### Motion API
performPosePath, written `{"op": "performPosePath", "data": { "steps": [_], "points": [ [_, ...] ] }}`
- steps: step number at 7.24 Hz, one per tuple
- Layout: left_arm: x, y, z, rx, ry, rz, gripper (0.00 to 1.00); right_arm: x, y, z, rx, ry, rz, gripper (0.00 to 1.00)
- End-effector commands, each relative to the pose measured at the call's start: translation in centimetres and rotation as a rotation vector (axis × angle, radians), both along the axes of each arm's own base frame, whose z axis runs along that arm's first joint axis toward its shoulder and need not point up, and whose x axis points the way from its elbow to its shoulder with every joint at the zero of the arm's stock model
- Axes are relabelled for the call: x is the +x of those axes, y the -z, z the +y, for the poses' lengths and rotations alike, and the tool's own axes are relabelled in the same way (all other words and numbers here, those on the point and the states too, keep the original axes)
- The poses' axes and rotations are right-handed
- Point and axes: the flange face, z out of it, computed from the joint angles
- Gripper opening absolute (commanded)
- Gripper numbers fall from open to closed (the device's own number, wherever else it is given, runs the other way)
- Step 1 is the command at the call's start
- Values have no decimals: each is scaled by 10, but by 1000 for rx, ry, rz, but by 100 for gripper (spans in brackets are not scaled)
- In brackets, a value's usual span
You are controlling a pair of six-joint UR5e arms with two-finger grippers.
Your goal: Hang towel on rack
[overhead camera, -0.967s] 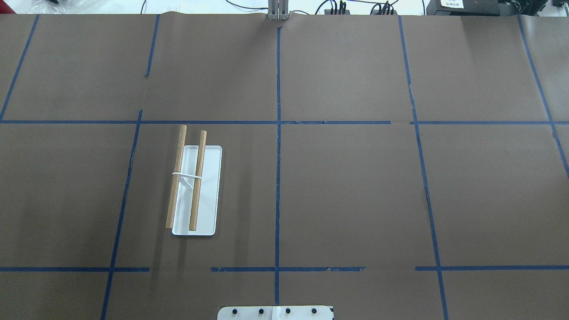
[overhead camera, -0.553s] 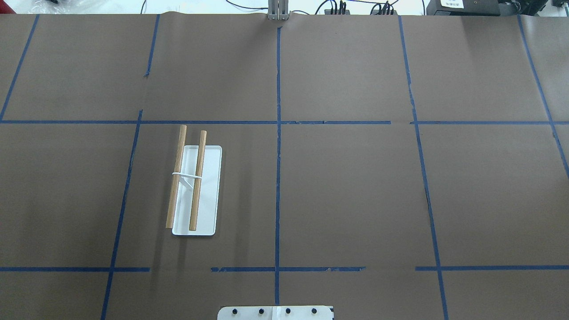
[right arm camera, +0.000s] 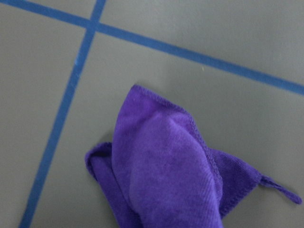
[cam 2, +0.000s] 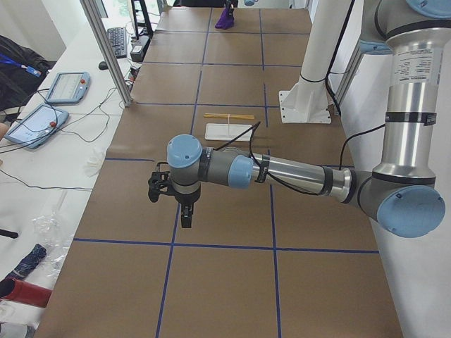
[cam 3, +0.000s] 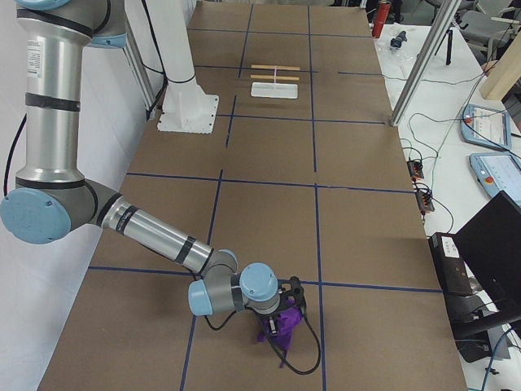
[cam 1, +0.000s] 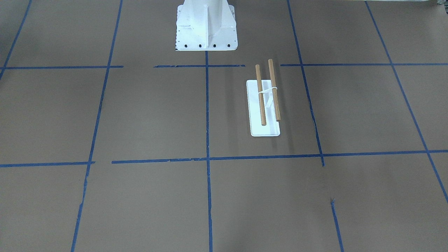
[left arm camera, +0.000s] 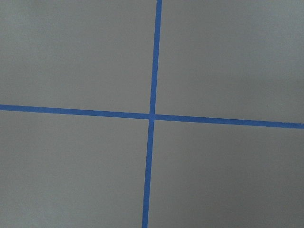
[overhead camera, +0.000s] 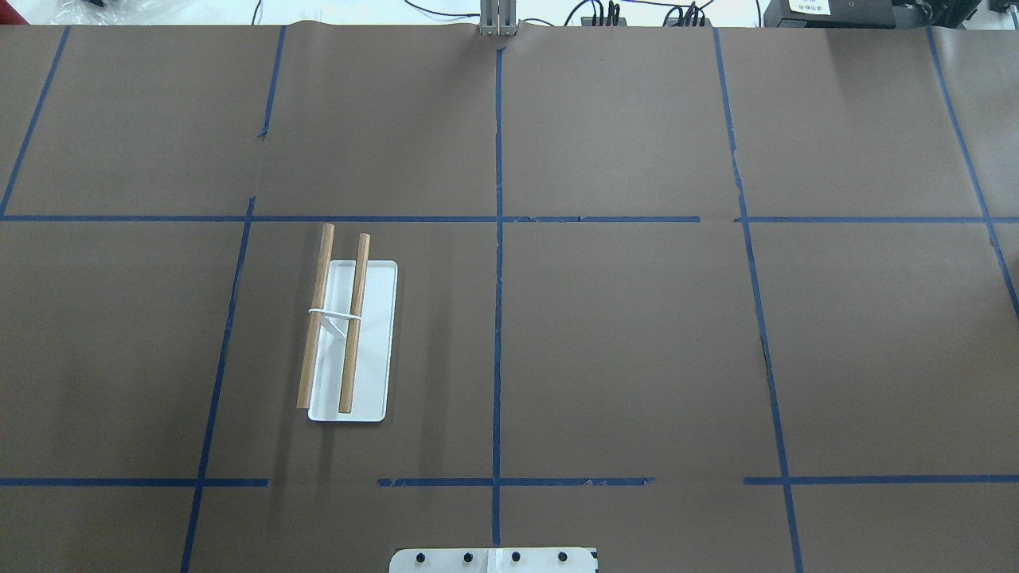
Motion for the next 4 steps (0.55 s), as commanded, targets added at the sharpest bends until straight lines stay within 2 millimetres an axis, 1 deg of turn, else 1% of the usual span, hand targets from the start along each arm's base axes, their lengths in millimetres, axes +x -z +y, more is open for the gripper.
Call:
{"op": "performPosePath", "data": {
  "steps": [1,2,3,4],
  "points": [
    [1,19,-7,107,2,5,100,18,85,-30,163,-46,-16,0],
    [3,29,-11,163,32,18,100,18,142,-44,274,-48,-18,0],
    [8,49,-20,203,100,51,100,17,189,-70,348,-48,-27,0],
    [29,74,-32,233,155,107,100,-1,238,-98,324,-66,-75,0]
  ]
}}
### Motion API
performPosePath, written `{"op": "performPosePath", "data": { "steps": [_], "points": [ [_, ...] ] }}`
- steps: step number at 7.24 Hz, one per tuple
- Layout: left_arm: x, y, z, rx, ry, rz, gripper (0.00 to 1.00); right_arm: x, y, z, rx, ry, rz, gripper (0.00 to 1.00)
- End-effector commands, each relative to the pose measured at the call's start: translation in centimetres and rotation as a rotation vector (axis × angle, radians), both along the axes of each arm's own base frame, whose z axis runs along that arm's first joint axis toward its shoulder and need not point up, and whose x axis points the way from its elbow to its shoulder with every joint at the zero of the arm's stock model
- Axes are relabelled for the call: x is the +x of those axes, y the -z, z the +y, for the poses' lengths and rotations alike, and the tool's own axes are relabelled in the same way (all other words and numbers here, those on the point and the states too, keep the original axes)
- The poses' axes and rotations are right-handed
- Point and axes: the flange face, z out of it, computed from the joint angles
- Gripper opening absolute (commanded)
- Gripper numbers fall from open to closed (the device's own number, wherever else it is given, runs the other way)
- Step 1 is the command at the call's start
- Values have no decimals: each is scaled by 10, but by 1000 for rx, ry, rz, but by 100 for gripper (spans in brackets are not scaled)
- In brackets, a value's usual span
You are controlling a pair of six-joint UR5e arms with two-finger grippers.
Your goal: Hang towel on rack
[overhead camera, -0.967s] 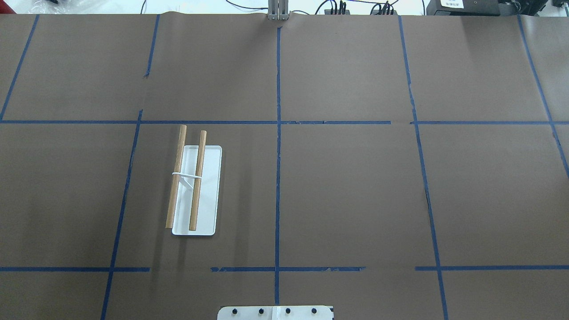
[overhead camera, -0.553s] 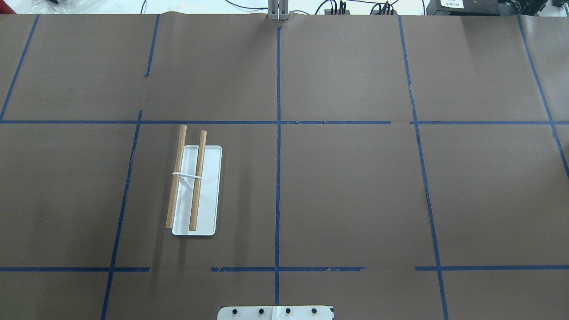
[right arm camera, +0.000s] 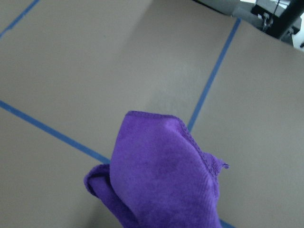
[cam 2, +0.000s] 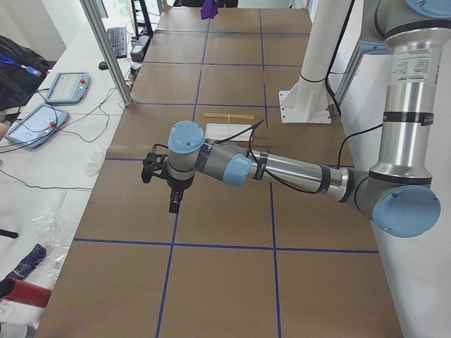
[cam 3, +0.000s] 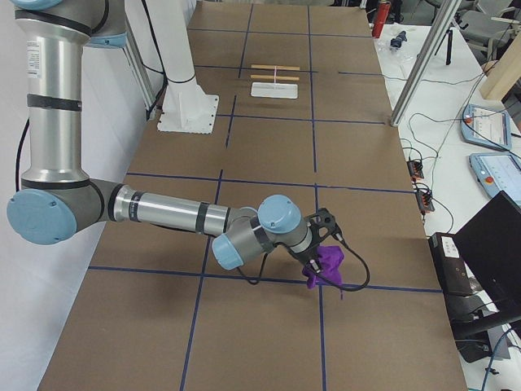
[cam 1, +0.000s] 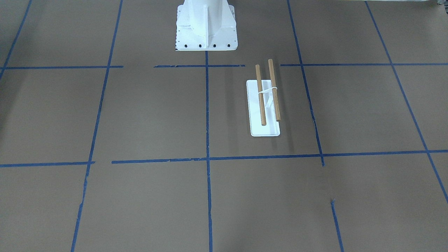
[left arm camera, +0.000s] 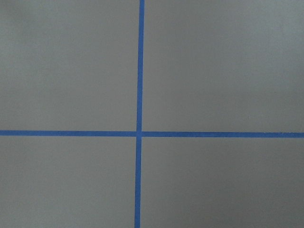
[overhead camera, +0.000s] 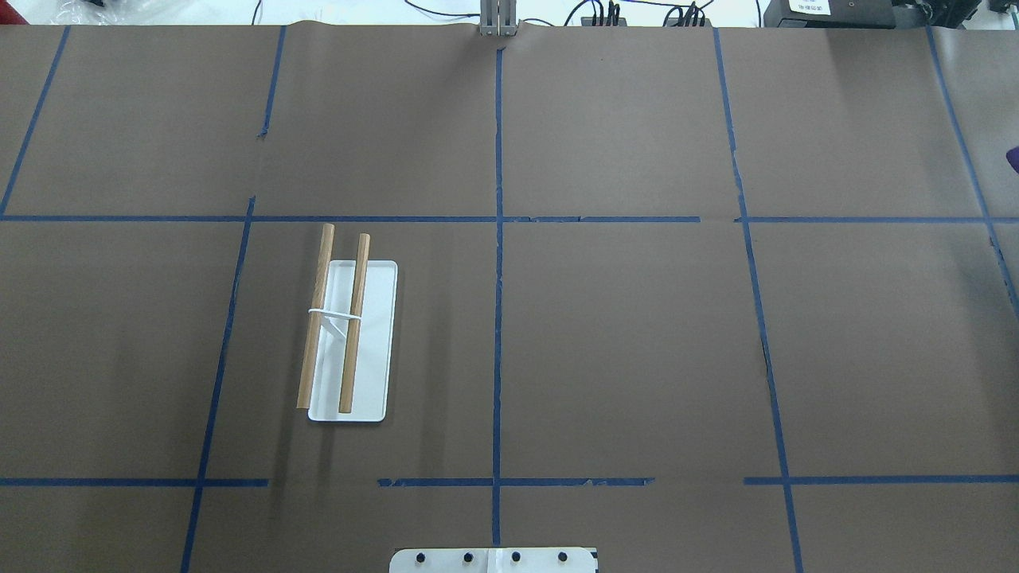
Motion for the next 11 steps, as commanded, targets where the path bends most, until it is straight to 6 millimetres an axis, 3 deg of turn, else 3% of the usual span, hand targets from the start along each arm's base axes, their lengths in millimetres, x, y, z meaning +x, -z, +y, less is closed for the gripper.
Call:
{"op": "performPosePath", "data": {
  "steps": [1,2,3,4,6,7,8,9,10,11],
  "points": [
    [65,46,-16,65,51,126,100,-47,113,-51,41,-4,-92,0],
    [95,43,-29,120,14,154,99,-87,151,-64,38,12,-138,0],
    [102,35,-53,157,6,166,99,-127,189,-75,46,34,-178,0],
    [110,47,-79,181,3,168,99,-163,228,-84,50,37,-216,0],
    [180,95,-95,222,-95,202,100,-240,295,-81,76,66,-273,0],
    [213,125,-96,220,-117,241,100,-302,338,-67,71,46,-317,0],
    [250,167,-98,141,-61,318,100,-357,365,-48,107,26,-322,0],
    [290,203,-88,103,-21,367,100,-385,388,-33,100,19,-328,0],
    [334,239,-66,36,-32,445,99,-401,422,-21,76,27,-349,0],
    [352,279,-60,-17,-13,534,99,-413,440,-10,64,18,-385,0]
  ]
}}
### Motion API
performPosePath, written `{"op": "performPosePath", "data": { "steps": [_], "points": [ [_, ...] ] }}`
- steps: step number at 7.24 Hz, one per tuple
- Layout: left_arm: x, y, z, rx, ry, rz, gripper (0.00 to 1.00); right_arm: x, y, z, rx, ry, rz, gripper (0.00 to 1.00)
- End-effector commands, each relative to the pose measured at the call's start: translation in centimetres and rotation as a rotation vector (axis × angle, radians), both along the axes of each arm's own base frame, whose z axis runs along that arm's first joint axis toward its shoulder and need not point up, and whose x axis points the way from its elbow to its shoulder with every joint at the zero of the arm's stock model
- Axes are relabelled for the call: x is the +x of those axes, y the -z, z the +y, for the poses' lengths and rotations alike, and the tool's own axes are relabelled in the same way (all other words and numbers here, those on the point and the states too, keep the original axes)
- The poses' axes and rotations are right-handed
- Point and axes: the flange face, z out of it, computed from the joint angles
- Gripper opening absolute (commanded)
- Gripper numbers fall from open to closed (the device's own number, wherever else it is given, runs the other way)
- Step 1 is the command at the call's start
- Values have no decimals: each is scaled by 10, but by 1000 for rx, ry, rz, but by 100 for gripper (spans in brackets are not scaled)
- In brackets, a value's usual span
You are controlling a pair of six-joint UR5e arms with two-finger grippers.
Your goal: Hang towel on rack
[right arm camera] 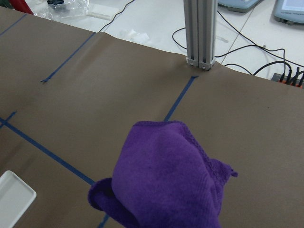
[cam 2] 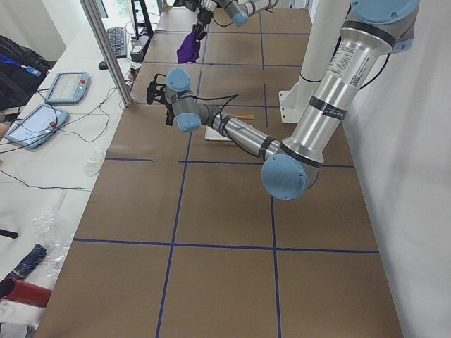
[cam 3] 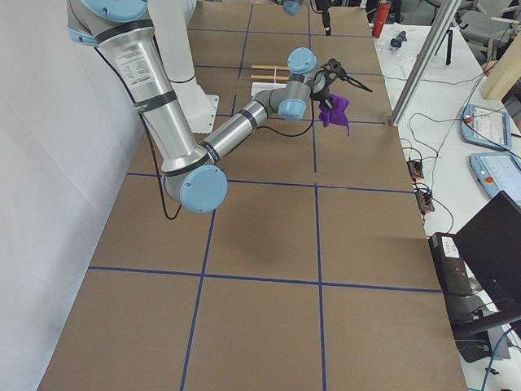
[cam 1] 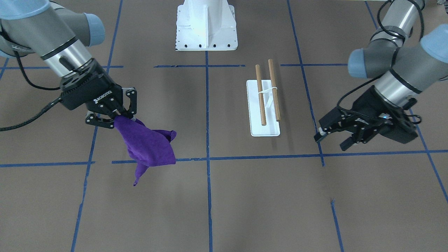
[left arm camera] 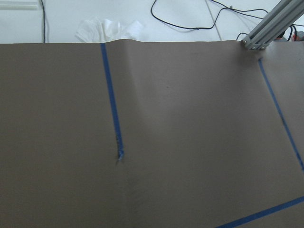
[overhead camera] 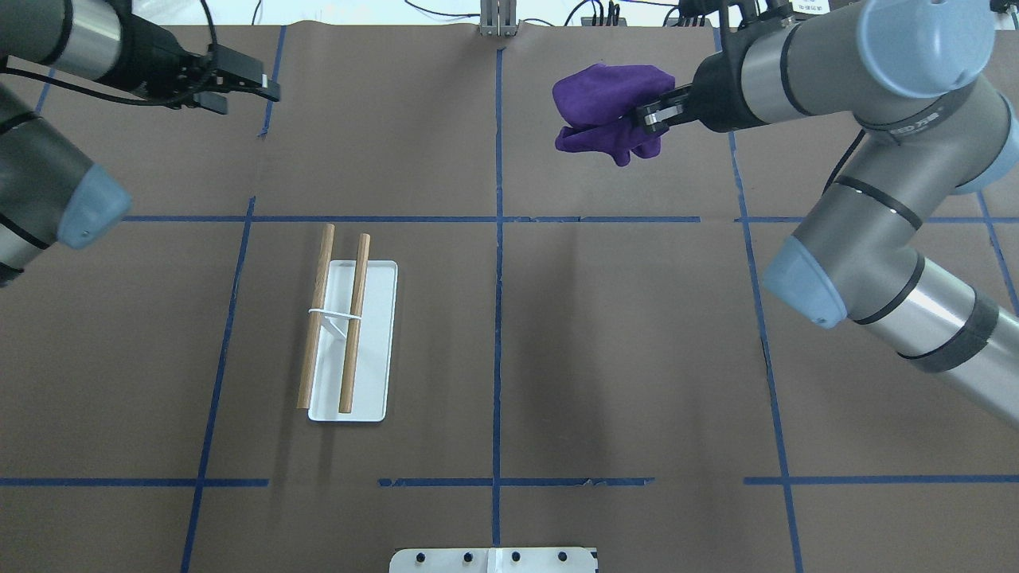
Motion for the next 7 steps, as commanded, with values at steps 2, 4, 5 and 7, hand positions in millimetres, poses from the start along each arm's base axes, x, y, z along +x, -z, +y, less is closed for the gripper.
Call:
{"op": "performPosePath", "data": {
  "steps": [2,4,5,7],
  "points": [
    [56,92,39,-162,-29,287,99,-39,57,42,-5,-58,-95,0],
    [69,123,50,-207,-20,390,99,-32,75,58,5,-78,-149,0],
    [81,132,53,-202,8,408,99,-28,83,66,19,-71,-167,0],
    [84,146,53,-192,5,422,99,-33,85,76,22,-51,-173,0]
  ]
}}
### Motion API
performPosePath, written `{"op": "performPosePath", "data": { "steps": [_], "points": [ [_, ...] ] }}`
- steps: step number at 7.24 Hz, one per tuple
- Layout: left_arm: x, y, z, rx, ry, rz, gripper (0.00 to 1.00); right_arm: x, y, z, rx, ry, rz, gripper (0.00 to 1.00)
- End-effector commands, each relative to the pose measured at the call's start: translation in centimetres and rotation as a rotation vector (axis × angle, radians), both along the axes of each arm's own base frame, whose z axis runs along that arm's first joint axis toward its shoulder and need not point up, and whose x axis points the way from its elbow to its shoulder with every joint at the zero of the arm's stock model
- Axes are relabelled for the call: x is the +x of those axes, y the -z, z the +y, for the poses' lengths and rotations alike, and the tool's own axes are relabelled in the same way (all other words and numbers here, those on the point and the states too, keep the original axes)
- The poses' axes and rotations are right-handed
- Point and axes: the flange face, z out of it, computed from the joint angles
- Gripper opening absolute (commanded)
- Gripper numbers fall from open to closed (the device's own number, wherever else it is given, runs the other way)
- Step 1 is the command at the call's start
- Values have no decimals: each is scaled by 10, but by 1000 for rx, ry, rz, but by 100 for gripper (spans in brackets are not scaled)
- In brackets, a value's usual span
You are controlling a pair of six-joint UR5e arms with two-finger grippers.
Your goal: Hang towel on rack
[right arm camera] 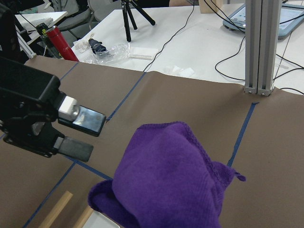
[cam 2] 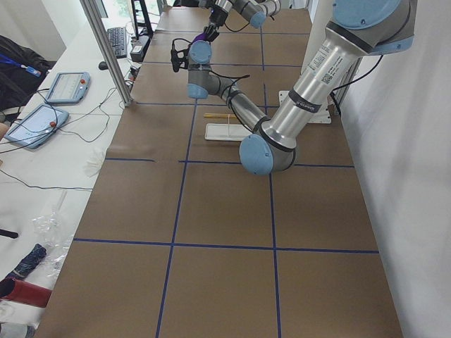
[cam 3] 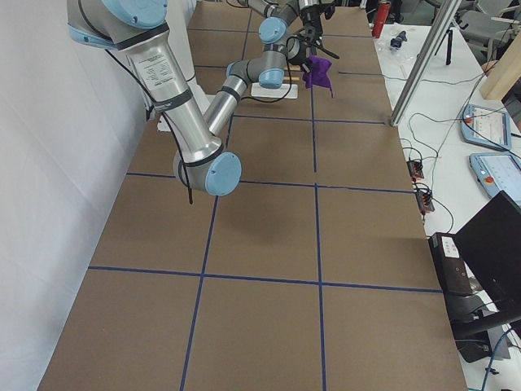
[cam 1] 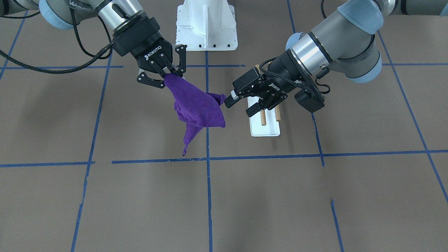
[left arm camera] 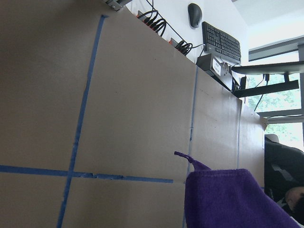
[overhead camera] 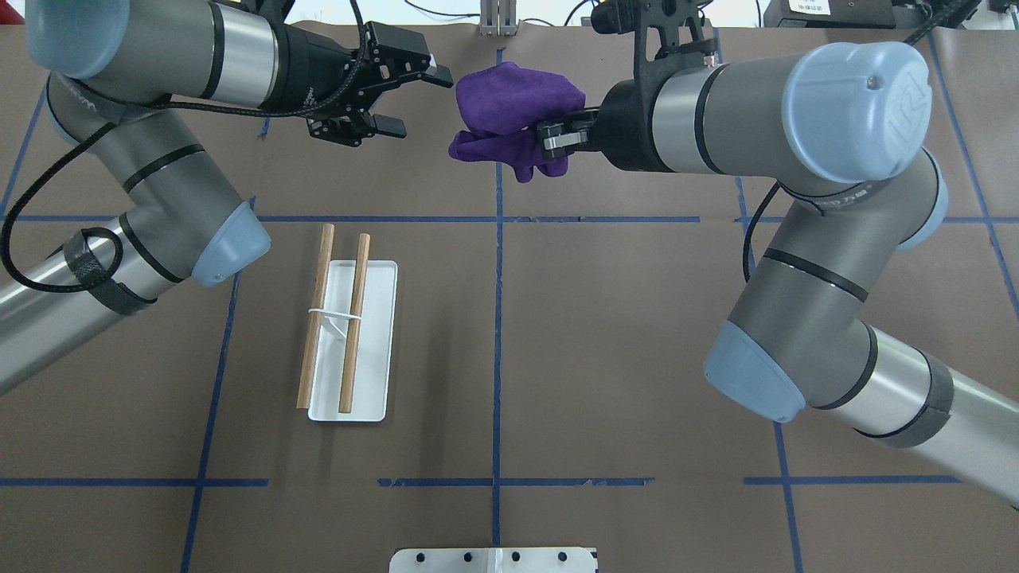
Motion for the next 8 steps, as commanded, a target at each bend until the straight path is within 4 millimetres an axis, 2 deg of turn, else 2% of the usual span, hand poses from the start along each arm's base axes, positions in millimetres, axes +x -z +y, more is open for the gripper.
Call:
{"op": "performPosePath", "data": {
  "steps": [1,3,4,5,6,7,8],
  "points": [
    [3,11,0,7,3,14,99,-4,5,12,10,23,-14,0],
    [6,20,1,17,-1,21,99,-3,7,17,13,32,-19,0],
    [11,19,2,15,-7,19,99,0,11,25,23,42,-32,0],
    [15,21,4,19,-15,22,97,-2,12,27,24,46,-33,0],
    [17,20,4,19,-16,19,89,-2,11,27,24,46,-32,0],
    [17,20,4,19,-18,19,68,-2,11,28,23,48,-32,0],
    [17,21,5,21,-19,21,40,-2,11,27,23,46,-31,0]
  ]
}}
